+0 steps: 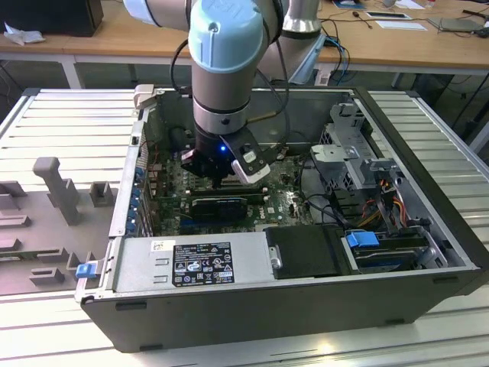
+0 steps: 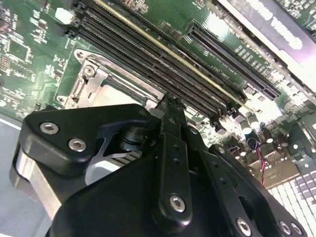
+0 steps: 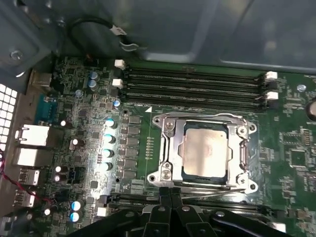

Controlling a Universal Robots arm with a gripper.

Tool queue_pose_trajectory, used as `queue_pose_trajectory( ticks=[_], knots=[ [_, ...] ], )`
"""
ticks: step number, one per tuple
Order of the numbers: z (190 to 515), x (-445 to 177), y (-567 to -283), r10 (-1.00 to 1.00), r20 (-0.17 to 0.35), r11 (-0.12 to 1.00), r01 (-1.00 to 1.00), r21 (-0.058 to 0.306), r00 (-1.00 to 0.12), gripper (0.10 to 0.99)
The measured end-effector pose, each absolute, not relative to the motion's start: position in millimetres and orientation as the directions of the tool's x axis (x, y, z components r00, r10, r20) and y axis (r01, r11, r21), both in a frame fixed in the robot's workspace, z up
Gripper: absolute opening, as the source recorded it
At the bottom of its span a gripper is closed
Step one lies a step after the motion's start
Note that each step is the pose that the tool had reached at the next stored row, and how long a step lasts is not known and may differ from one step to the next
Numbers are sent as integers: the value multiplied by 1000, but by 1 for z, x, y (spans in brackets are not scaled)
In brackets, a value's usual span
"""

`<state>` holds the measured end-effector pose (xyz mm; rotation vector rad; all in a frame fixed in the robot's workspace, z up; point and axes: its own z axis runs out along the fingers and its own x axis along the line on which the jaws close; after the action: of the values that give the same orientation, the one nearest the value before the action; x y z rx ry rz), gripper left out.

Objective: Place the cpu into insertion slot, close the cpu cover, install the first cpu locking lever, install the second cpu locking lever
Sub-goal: 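Install the second cpu locking lever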

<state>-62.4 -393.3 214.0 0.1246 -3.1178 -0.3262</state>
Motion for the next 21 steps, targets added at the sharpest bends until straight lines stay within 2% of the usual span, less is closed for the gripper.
queue_pose_trajectory(
  ticks=[15,19,21],
  knots=[
    [196,-72,-402,-95,-14,946,-95,310,-995,106],
    [195,-73,-402,-96,-14,944,-96,314,-995,106],
    [209,-74,-402,-96,-15,944,-96,315,-995,106]
  ],
)
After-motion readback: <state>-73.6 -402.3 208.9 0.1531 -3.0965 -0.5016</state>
